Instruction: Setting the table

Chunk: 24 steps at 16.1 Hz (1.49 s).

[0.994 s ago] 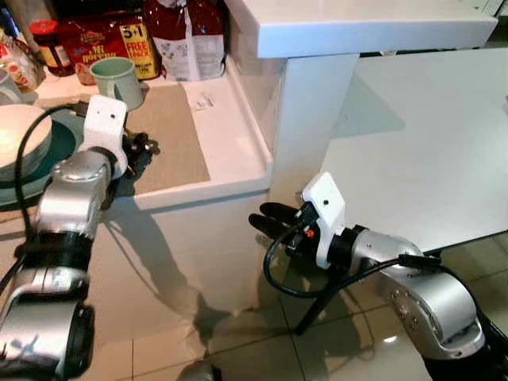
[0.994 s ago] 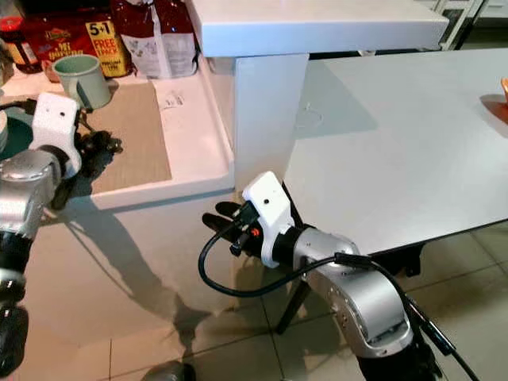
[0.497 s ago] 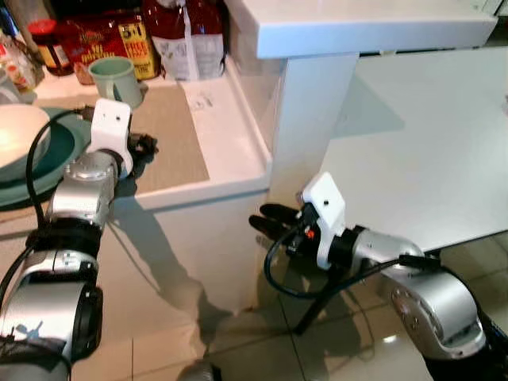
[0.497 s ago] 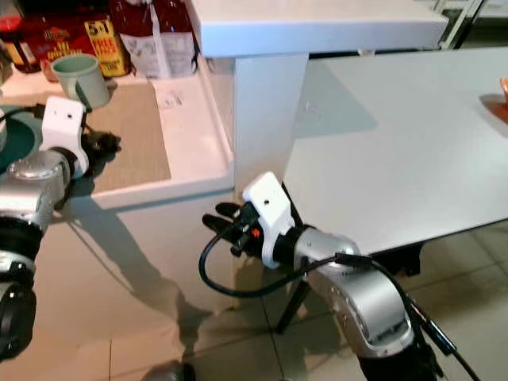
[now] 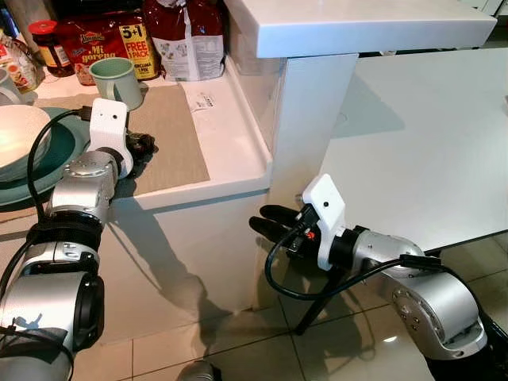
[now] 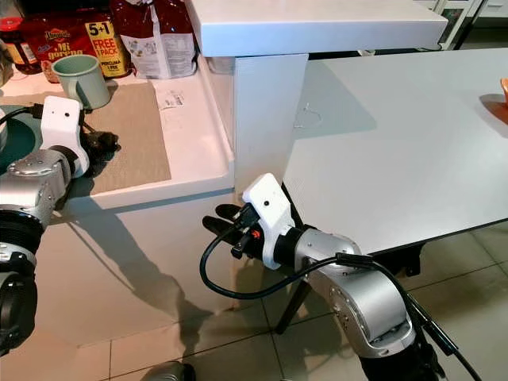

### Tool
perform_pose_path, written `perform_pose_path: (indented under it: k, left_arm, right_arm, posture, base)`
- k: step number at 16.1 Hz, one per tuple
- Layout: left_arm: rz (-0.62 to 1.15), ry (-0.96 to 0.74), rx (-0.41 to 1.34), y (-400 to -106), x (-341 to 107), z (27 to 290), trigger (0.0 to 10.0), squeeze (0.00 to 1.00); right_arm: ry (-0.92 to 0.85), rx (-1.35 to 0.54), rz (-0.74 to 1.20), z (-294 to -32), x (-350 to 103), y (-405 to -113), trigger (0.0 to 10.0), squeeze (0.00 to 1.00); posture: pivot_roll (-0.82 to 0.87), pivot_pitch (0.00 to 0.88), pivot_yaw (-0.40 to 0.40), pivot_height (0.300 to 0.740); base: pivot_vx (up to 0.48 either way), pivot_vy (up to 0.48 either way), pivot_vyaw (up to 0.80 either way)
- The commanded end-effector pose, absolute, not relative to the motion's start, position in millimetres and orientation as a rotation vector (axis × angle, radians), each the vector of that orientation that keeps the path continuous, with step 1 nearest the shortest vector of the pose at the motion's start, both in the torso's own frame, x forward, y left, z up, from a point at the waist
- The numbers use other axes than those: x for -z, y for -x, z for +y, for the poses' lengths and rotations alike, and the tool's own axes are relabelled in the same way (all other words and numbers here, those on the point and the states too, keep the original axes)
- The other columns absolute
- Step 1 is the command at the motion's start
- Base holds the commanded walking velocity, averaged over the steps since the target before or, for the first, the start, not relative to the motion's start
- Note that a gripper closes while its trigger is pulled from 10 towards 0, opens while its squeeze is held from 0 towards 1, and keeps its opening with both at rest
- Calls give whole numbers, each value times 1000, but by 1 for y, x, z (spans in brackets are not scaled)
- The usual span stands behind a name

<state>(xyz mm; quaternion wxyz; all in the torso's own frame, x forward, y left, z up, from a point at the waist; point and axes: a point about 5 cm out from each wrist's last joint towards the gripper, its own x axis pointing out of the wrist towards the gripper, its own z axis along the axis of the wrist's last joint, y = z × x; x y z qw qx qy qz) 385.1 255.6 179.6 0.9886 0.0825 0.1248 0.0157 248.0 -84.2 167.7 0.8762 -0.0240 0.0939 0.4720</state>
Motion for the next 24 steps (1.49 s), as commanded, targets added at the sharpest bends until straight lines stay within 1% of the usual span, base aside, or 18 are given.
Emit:
perform_pose_path:
  k: [1, 7, 16, 18, 20, 21, 24]
  left_arm:
    - [342, -158, -25, -382, -164, 255, 0, 0]
    - [383, -156, -25, -380, -158, 258, 0, 0]
    - [347, -155, -69, -382, -163, 263, 0, 0]
    - [320, -148, -69, -384, -170, 262, 0, 0]
    - [201, -80, -4, -389, -206, 256, 0, 0]
    - [145, -76, 33, -385, -223, 253, 0, 0]
    - [83, -64, 90, -371, -239, 246, 0, 0]
  right_arm:
    - [58, -1000, 197, -84, -169, -246, 10000, 0]
    - [58, -999, 198, -84, -169, -246, 10000, 0]
    - [65, -992, 195, -84, -169, -249, 10000, 0]
    - [69, -990, 189, -84, -170, -250, 10000, 0]
    - [70, -972, 167, -87, -175, -254, 10000, 0]
    - [54, -966, 155, -87, -178, -255, 10000, 0]
    - [20, -963, 131, -86, -184, -255, 10000, 0]
  posture:
    - [28, 71, -21, 740]
    - [28, 71, -20, 740]
    - [28, 62, -19, 740]
    - [25, 58, -20, 740]
    - [20, 51, -18, 740]
    - [19, 47, -20, 740]
    - [18, 40, -24, 740]
  base:
    - [0, 0, 0]
    - [0, 0, 0]
    - [0, 0, 0]
    - [0, 0, 0]
    - [0, 0, 0]
    - [0, 0, 0]
    - [0, 0, 0]
